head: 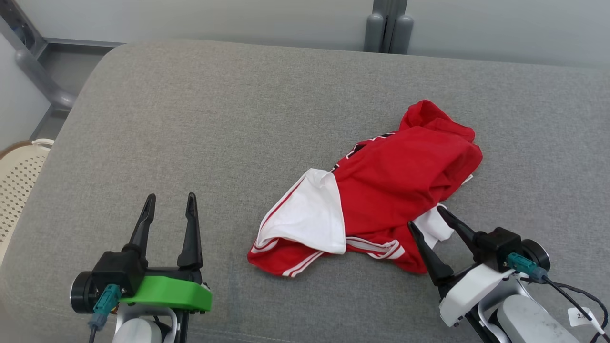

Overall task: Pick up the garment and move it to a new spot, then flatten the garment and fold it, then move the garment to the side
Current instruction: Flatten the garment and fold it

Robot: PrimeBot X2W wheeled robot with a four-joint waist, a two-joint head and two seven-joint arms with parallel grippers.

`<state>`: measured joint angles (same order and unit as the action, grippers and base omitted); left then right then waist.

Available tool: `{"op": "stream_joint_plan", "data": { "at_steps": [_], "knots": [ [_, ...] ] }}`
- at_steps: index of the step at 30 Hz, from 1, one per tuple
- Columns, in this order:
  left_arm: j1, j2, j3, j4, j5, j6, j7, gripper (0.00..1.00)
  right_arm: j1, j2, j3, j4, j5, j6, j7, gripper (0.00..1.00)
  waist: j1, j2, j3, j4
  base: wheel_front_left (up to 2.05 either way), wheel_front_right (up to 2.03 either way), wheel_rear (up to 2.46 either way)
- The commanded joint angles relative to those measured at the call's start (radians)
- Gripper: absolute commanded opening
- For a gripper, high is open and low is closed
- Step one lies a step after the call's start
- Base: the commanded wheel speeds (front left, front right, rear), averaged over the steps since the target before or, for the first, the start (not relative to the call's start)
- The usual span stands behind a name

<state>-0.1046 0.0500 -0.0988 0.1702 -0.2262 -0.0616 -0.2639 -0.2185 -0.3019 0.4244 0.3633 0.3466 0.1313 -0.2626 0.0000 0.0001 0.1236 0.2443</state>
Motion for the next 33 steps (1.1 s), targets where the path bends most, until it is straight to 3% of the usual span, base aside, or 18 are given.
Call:
{"op": "stream_joint_plan", "data": {
  "at_steps": [1,7,16,24,33],
  "knots": [
    [0.008,0.001,0.003,0.002,0.01,-0.004,0.0,1.0,0.017,-0.007,-0.005,-0.007,-0.004,-0.001,-0.003,1.0,0.0,-0.0001,-0.002,-0.006,0.0,0.0,0.0],
    [0.019,0.001,-0.01,0.011,0.007,-0.01,0.0,1.0,0.021,0.002,-0.035,-0.027,0.003,-0.001,-0.003,1.0,0.0,-0.0001,0.003,-0.018,0.0,0.0,0.0],
    [0.032,0.001,-0.051,0.055,0.019,-0.018,0.0,1.0,0.069,0.035,-0.18,-0.115,-0.025,-0.001,-0.003,1.0,0.0,-0.0001,-0.002,-0.065,0.0,0.0,0.0],
    [0.051,0.002,-0.112,0.152,0.047,-0.044,0.0,1.0,0.129,0.056,-0.312,-0.206,-0.054,-0.001,-0.003,1.0,0.0,-0.0001,-0.003,-0.124,0.0,0.0,0.0],
    [0.043,0.01,-0.116,0.262,0.046,-0.054,0.0,1.0,0.175,0.083,-0.364,-0.257,-0.069,-0.001,-0.003,1.0,0.0,-0.0001,0.002,-0.173,0.0,0.0,0.0]
  ]
}}
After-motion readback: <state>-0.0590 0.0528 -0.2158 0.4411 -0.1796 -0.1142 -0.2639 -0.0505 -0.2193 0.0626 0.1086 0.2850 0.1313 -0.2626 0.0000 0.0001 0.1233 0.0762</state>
